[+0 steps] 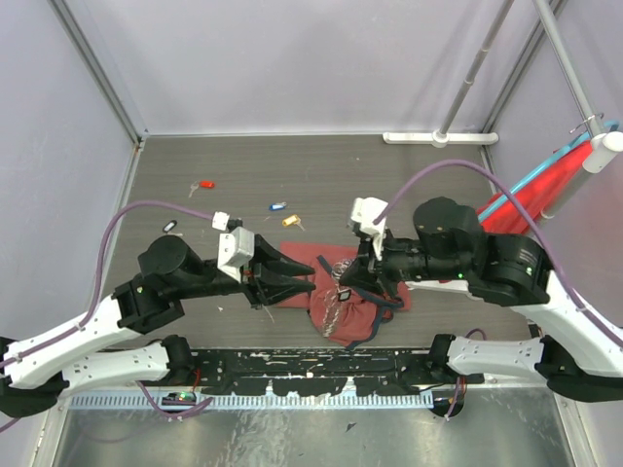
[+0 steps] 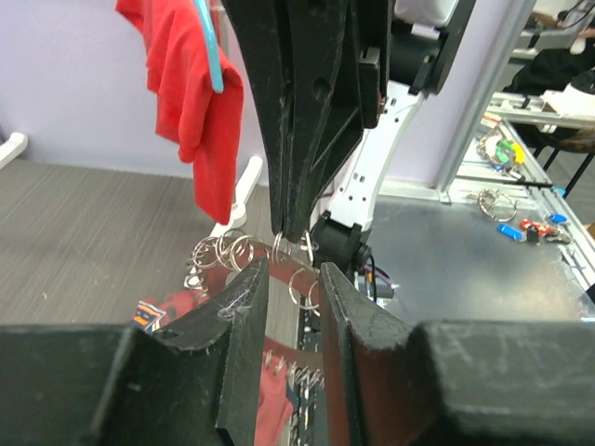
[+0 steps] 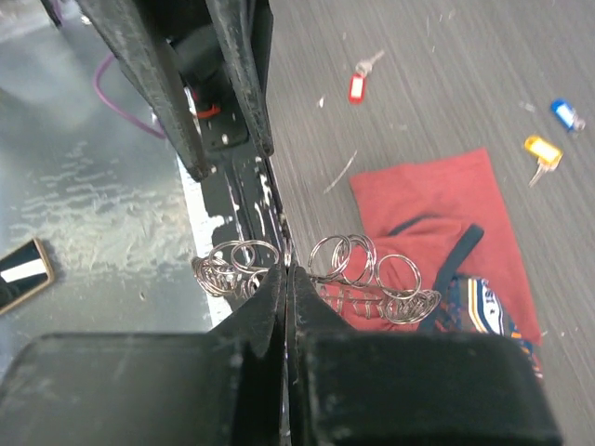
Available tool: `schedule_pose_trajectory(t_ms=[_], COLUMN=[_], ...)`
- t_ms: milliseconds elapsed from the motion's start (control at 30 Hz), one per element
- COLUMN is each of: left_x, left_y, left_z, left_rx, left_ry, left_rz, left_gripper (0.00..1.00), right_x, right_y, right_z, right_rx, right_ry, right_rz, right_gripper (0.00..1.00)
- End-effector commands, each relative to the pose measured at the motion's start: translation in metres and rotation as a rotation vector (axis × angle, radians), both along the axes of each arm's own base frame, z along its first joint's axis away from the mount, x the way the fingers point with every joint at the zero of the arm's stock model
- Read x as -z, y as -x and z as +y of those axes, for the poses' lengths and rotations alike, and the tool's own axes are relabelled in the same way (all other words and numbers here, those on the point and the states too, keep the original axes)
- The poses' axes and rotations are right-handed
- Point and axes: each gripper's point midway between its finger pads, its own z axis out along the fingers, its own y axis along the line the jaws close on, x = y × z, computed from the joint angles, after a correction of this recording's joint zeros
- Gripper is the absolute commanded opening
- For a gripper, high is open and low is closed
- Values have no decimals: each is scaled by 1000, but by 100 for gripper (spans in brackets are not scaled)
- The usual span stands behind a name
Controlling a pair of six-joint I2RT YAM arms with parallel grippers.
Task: Put the keys on the keyring
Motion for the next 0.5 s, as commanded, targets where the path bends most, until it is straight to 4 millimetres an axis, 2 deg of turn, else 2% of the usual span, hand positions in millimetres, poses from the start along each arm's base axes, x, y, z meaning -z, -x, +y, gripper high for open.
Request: schedule_pose_trajectory(t_ms=[0,233,467], left_x=[6,29,47], left_y=[-6,0,-3], left_z=[-2,-20,-23], left_rx=[-24,57,60], left_ry=[-53,-150,-224], left_rz=[-15,-2,-2], left_gripper=[35,33,33], right_x=[8,17,17], right_y=[-2,-6,-4], right_z=[-3,1,3], right_rx=[3,3,-12], right_ry=[78,136,139], right_rz=[15,33,38], right_gripper=[1,1,1])
